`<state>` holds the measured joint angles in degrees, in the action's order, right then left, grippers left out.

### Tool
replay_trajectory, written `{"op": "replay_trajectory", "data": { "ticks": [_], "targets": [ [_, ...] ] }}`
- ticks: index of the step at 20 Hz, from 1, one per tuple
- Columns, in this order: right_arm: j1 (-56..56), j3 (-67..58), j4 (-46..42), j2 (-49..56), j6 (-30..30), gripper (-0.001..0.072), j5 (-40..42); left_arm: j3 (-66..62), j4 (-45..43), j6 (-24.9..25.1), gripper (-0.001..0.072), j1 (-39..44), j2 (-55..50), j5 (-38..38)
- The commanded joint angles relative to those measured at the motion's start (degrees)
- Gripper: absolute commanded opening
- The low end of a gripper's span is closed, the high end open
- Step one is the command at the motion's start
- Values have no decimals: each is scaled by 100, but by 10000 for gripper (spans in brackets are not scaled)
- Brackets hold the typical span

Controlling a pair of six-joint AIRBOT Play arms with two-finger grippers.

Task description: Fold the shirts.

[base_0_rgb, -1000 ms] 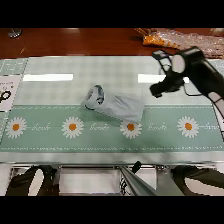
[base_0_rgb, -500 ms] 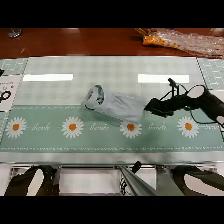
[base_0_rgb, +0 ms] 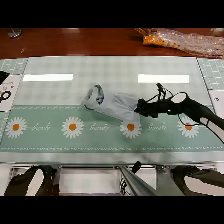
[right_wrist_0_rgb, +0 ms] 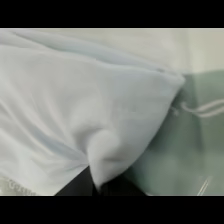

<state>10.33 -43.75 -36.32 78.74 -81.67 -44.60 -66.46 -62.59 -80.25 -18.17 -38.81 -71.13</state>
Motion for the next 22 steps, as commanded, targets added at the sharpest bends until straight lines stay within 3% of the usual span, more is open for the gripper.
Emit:
{"op": "replay_trajectory", "data": {
  "ticks": [1,3,6,8,13,17,22],
  "targets": [
    [-254,-481,-153,-431,369,28,-470,0,-4,0,60,-2,-28,-28],
    [-640,-1058,-835,-999,11,27,-890,2,0,0,60,2,-133,68],
    [-1493,-2026,-2072,-1746,-986,27,-1705,2,313,0,60,35,-459,461],
    [-2173,-2457,-2614,-2039,-1272,28,-2354,2,614,2,60,35,-758,728],
    [-3960,-2601,-3696,-2481,-1257,28,-4177,2,973,11,58,125,-1497,857],
    [-5200,-2601,-4972,-2835,-1451,27,-4638,2,973,509,54,553,-1801,970],
    [-6336,-2599,-5519,-2892,-1163,27,-5241,0,970,533,39,946,-2076,1425]
  ]
}}
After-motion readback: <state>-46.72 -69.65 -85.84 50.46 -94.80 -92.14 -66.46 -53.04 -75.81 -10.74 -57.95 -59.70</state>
